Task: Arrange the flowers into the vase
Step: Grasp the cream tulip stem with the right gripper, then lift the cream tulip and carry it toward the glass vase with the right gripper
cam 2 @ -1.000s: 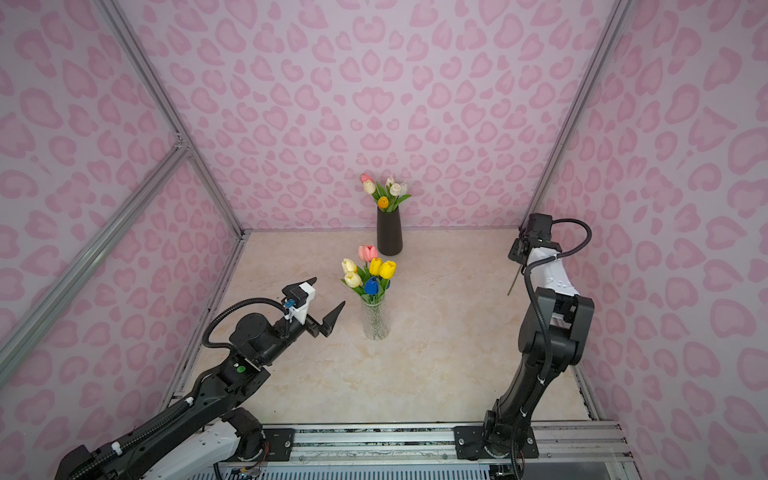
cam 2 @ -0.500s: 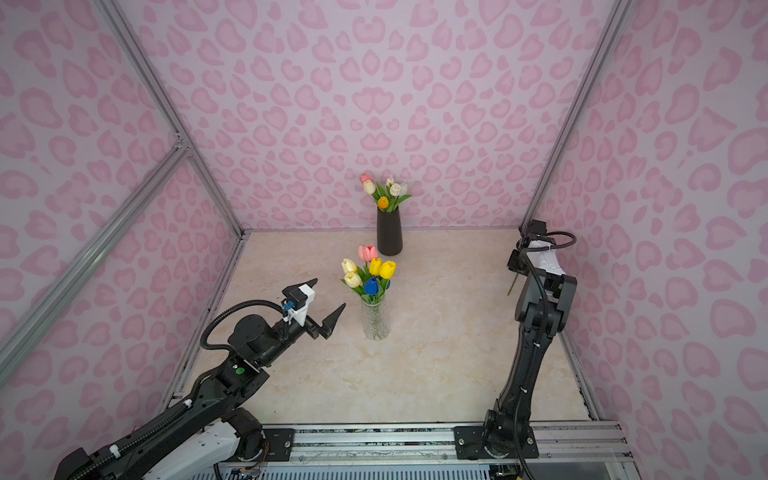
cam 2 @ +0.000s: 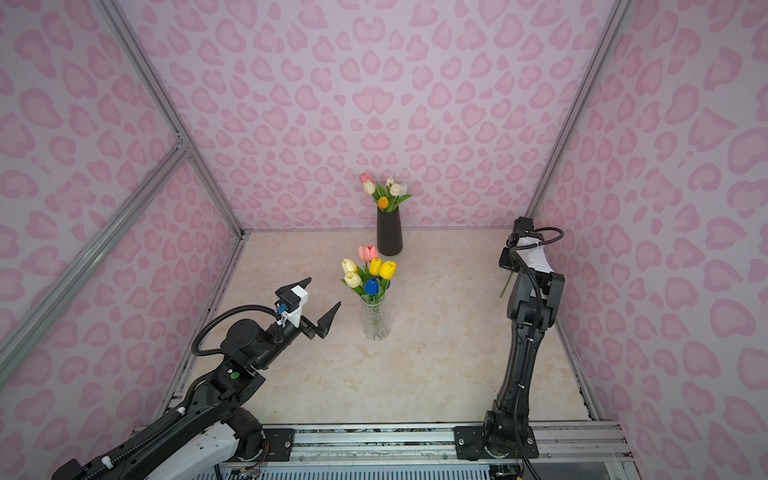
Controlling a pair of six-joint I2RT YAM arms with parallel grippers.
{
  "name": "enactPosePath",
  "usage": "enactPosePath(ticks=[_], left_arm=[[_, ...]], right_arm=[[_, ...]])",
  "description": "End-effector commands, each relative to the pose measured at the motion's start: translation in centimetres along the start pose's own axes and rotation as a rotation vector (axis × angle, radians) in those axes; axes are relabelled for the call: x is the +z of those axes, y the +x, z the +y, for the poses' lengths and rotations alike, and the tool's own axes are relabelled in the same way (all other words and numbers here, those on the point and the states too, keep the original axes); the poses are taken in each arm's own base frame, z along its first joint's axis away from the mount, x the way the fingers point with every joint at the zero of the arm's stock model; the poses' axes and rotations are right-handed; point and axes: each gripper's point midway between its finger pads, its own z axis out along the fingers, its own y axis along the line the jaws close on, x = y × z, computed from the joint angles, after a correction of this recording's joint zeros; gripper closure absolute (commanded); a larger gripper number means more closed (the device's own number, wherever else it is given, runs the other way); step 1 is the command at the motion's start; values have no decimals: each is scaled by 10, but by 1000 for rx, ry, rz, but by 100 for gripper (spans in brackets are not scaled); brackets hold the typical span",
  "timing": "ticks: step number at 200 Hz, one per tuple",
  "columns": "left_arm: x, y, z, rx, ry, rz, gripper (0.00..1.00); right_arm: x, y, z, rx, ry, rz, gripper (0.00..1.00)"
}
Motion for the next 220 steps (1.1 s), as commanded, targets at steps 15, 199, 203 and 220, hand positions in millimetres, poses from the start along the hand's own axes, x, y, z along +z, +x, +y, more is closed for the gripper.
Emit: enactPosePath(ticks=[15,199,203,220], left_arm=[[3,-7,4,15,-20,-16,2],[20,-13,20,-12,-95,-24,1],[19,-12,20,-12,-96,-26,1],[17,-13,21,-15,-106,-35,1]], right_arm=[[-33,29,41,0,-153,-2,100],[-327,179,238,-498,-1030,-657,100],[-335,180,238,-507,-1048,-675,100],[-379,186,236,-554,-1151,-792,100]])
